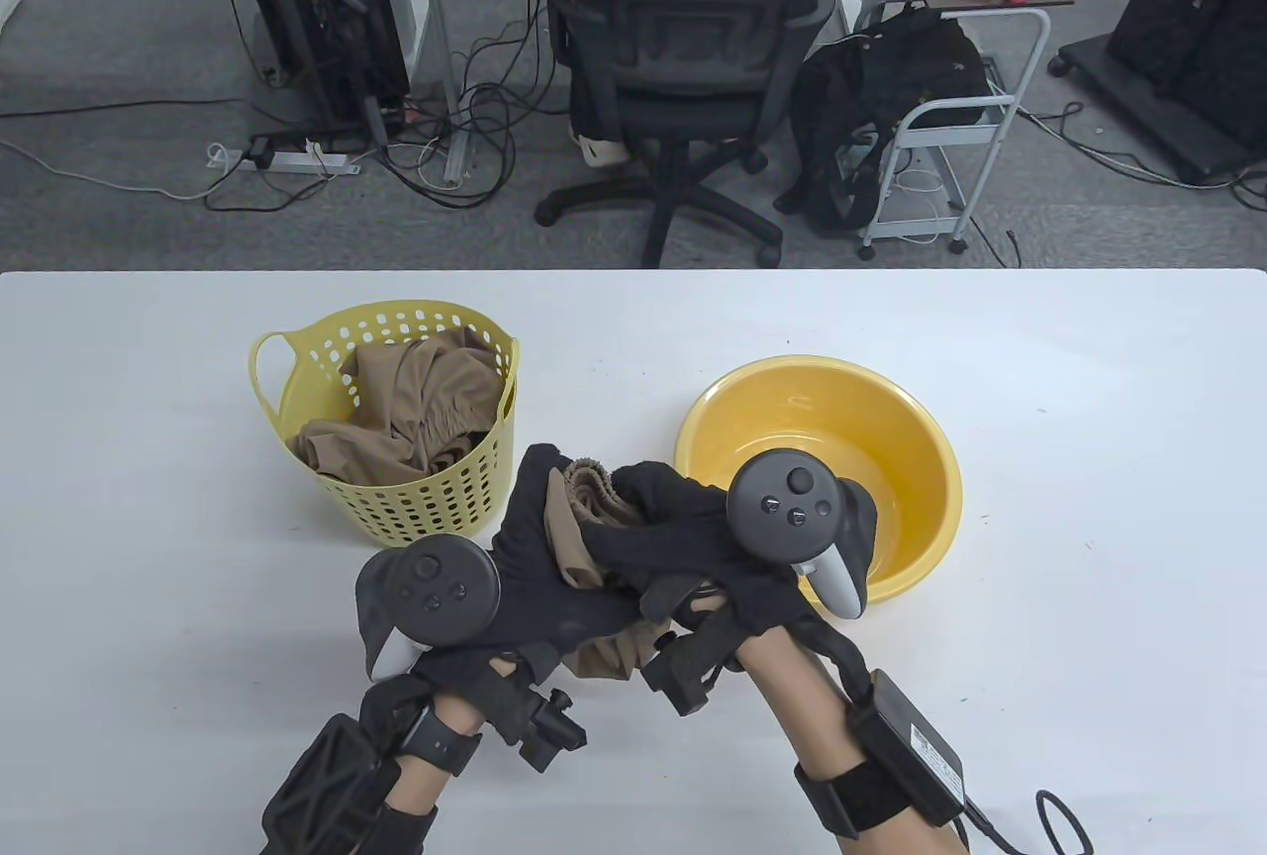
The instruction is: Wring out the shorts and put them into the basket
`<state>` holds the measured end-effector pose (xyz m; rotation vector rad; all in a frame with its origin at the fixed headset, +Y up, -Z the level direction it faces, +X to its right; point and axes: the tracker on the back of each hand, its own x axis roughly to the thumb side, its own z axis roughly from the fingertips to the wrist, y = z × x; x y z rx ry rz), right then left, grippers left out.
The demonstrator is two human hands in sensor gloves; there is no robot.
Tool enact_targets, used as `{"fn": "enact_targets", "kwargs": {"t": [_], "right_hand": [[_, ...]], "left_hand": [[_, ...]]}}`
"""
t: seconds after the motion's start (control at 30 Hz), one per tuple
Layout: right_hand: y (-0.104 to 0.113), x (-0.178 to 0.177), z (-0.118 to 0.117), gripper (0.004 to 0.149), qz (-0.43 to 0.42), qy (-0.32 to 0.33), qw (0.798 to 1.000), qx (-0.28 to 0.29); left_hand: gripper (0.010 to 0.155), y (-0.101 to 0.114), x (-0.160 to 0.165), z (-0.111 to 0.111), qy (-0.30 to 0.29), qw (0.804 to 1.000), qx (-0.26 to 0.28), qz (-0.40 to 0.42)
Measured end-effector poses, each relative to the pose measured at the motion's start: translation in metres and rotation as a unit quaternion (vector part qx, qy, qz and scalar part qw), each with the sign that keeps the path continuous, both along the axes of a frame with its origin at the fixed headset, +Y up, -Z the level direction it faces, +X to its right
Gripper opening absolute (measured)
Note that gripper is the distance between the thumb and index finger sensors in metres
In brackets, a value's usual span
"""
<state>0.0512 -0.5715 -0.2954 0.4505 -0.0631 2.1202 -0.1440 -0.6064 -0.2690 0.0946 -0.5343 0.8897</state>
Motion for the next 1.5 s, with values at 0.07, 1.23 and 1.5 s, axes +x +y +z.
{"fn": "enact_targets", "kwargs": {"t": [0.07,1.23,1.5], "right_hand": [[0.001,-0.003,0.003,0.065,0.0,0.008,1.0,0.004],[-0.006,0.021,0.0,0.06,-0.038,0.046,0.998,-0.018],[-0.021,0.039,-0.011,0.077,-0.046,0.065,0.996,-0.047]], "left_hand": [[0.133,-0.001,0.0,0.0,0.01,1.0,0.002,-0.008],[0.066,-0.001,-0.037,0.001,0.038,0.997,0.02,0.065],[0.065,0.002,-0.057,0.002,0.032,0.989,-0.001,0.147]]}}
